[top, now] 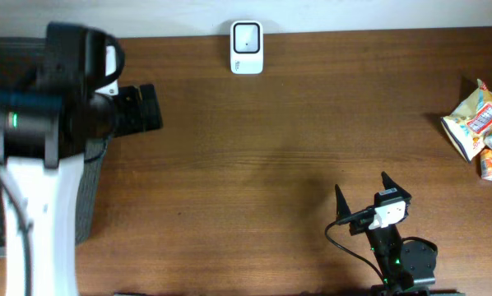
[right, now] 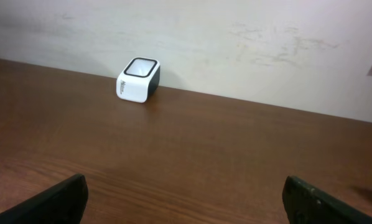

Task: Scan the item barcode

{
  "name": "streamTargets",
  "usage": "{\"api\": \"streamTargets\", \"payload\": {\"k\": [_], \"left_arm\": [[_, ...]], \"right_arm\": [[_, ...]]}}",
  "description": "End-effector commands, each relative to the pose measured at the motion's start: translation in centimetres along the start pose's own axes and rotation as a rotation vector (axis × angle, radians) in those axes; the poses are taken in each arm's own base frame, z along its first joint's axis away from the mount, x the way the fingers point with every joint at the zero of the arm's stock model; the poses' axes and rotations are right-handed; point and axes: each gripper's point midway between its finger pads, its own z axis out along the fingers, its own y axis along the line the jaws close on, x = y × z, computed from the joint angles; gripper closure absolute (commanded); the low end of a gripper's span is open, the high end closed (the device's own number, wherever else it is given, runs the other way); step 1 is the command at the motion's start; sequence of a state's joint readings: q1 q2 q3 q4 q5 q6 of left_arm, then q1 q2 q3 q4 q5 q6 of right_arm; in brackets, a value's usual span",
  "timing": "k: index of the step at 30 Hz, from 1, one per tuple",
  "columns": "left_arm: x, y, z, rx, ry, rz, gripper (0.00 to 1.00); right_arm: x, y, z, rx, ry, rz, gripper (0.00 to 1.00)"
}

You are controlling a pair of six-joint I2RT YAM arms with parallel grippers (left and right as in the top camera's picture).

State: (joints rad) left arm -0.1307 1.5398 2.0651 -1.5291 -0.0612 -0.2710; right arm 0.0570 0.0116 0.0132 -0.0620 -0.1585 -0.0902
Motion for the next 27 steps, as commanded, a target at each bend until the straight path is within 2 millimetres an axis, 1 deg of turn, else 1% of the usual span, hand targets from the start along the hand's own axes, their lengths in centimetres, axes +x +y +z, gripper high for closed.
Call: {"api": "streamTargets", "payload": {"k": [1, 2, 3, 4, 6, 8, 9, 10, 13, 16, 17, 20, 22, 24, 25, 26, 27], "left_arm": [[3.5, -0.1, 2.6, 0.072, -0.077, 0.091, 0.01], [4.6, -1.0, 3.9, 0.149, -0.163, 0.156, 0.01], [5.8, -1.0, 4.9, 0.176, -0.230, 0.164, 0.01], [8.0, -0.7, 5.6, 0.206, -0.319, 0.166, 0.01], [11.6, 0.3, 6.3, 0.228, -0.455, 0.164, 0.01], [14.3, 1.9, 7.4, 0.195, -0.532, 0.151, 0.01], [14.6, 2.4, 7.7, 0.169, -0.547, 0.142, 0.01], [14.7, 3.6, 8.6, 0.112, -0.583, 0.122, 0.01], [14.5, 3.8, 9.0, 0.128, -0.716, 0.104, 0.01], [13.8, 4.9, 9.0, 0.116, -0.885, 0.066, 0.01], [13.9, 5.3, 9.4, 0.108, -0.925, 0.054, 0.01], [14.5, 6.3, 10.2, 0.082, -0.968, 0.034, 0.01], [14.7, 6.7, 10.2, 0.072, -0.990, 0.026, 0.01], [14.6, 6.5, 9.6, 0.088, -1.019, 0.032, 0.01], [14.6, 5.7, 9.5, 0.129, -1.017, 0.056, 0.01], [14.6, 4.9, 9.3, 0.170, -1.022, 0.087, 0.01], [14.8, 2.6, 8.5, 0.243, -1.053, 0.249, 0.01]], "right_arm": [[0.3, 0.1, 0.0, 0.000, 0.005, -0.007, 0.02], [0.3, 0.1, 0.0, 0.000, 0.006, -0.007, 0.02], [0.3, 0.1, 0.0, 0.000, 0.005, -0.007, 0.02], [0.3, 0.1, 0.0, 0.000, 0.006, -0.007, 0.02], [0.3, 0.1, 0.0, 0.000, 0.006, -0.007, 0.01], [0.3, 0.1, 0.0, 0.000, 0.006, -0.007, 0.01], [0.3, 0.1, 0.0, 0.000, 0.005, -0.007, 0.01], [0.3, 0.1, 0.0, 0.000, 0.006, -0.007, 0.01], [0.3, 0.1, 0.0, 0.000, 0.006, -0.007, 0.02], [0.3, 0.1, 0.0, 0.000, 0.005, -0.007, 0.01], [0.3, 0.1, 0.0, 0.000, 0.006, -0.007, 0.02], [0.3, 0.1, 0.0, 0.000, 0.005, -0.007, 0.01], [0.3, 0.1, 0.0, 0.000, 0.005, -0.007, 0.01], [0.3, 0.1, 0.0, 0.000, 0.006, -0.007, 0.01], [0.3, 0.1, 0.0, 0.000, 0.006, -0.007, 0.01], [0.3, 0.1, 0.0, 0.000, 0.005, -0.007, 0.02], [0.3, 0.1, 0.0, 0.000, 0.005, -0.007, 0.01]]}}
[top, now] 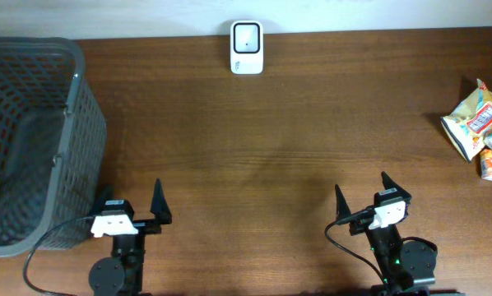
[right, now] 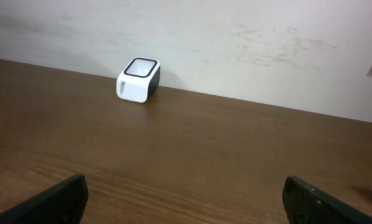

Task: Scan the item barcode

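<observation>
The white barcode scanner (top: 246,48) stands at the table's far edge against the wall; in the right wrist view the scanner (right: 138,79) is far ahead and to the left. Snack packets (top: 477,122) lie at the right edge, well away from both arms. My left gripper (top: 132,199) rests open at the front left, beside the basket, holding nothing. At the front right my right gripper (top: 361,187) is open and empty too. Its dark fingertips (right: 56,200) sit wide apart over bare wood.
A dark mesh basket (top: 73,99) fills the left side of the table. A small orange carton lies just below the snack packets. The brown table (top: 271,148) runs between the arms and the scanner.
My left arm stood raised over the basket, hiding most of it. Now it is down at the front left of the table, open, and the basket shows in full. The right arm has not moved.
</observation>
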{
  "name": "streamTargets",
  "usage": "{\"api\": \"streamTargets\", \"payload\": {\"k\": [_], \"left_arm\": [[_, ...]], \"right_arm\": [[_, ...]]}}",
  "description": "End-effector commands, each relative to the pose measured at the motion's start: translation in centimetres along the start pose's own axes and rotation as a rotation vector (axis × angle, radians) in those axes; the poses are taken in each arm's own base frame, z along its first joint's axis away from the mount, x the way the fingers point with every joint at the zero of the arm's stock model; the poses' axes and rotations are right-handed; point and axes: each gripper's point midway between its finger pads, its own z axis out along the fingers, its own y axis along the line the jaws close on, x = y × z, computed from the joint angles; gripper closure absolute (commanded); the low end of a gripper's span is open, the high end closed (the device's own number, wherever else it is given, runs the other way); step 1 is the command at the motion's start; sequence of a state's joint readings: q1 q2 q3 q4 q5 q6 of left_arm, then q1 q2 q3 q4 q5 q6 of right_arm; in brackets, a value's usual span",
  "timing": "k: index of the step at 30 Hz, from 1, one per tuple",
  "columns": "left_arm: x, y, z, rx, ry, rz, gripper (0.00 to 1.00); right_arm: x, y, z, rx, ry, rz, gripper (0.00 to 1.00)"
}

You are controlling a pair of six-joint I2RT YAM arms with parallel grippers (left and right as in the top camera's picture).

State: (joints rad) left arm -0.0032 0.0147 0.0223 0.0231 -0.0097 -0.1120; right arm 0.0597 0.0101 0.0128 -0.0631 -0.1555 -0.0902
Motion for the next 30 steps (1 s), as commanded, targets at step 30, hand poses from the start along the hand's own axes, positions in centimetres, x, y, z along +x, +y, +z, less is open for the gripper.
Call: {"api": "streamTargets", "payload": {"k": [30], "left_arm": [[3.0, 0.4, -0.1, -0.014, 0.111, 0.107, 0.01]], "right_arm": [[0.3, 0.1, 0.0, 0.000, 0.005, -0.006, 0.01]]}}
